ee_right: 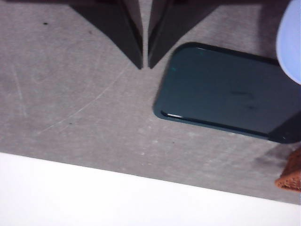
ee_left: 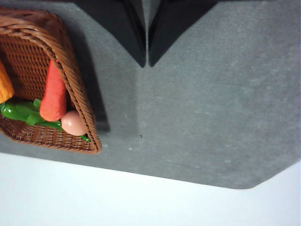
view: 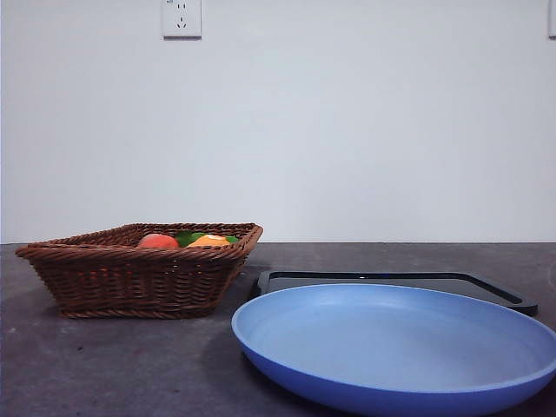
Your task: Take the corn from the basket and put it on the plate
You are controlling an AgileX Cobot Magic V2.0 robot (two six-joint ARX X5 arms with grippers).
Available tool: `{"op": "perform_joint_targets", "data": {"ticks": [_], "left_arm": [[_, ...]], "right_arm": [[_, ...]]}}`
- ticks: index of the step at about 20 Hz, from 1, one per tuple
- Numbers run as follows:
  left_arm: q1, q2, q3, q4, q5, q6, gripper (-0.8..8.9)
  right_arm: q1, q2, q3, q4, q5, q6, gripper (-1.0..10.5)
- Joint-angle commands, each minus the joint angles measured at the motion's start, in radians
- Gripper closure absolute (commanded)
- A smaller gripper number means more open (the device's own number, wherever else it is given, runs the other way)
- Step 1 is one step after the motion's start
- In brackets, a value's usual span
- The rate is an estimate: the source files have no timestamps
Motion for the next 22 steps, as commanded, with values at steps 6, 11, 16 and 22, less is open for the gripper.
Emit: {"op": "perform_joint_targets", "data": {"ticks": [6, 11, 16, 22], "left_arm": [[0.003, -0.002, -0.026, 0.013, -0.002, -0.219, 8.06], [0.003, -0.002, -0.025, 0.013, 0.036, -0.289, 8.06], [0.003, -0.001, 0.003, 0.004, 0.146, -0.339, 8.06], [0.003, 0.008, 0.092, -0.019, 0.213, -0.392, 8.06]], "right_arm": [[-0.001, -0.003, -0.003, -0.008, -0.009, 0.295, 9.4], [-0.001, -0.003, 0.0, 0.005, -0.049, 0.379, 9.4], [-0.001, -0.003, 0.028, 0.051, -0.102, 0.484, 9.4], [-0.001, -0.002, 0.127, 0.044, -0.115, 0.506, 9.4]]}}
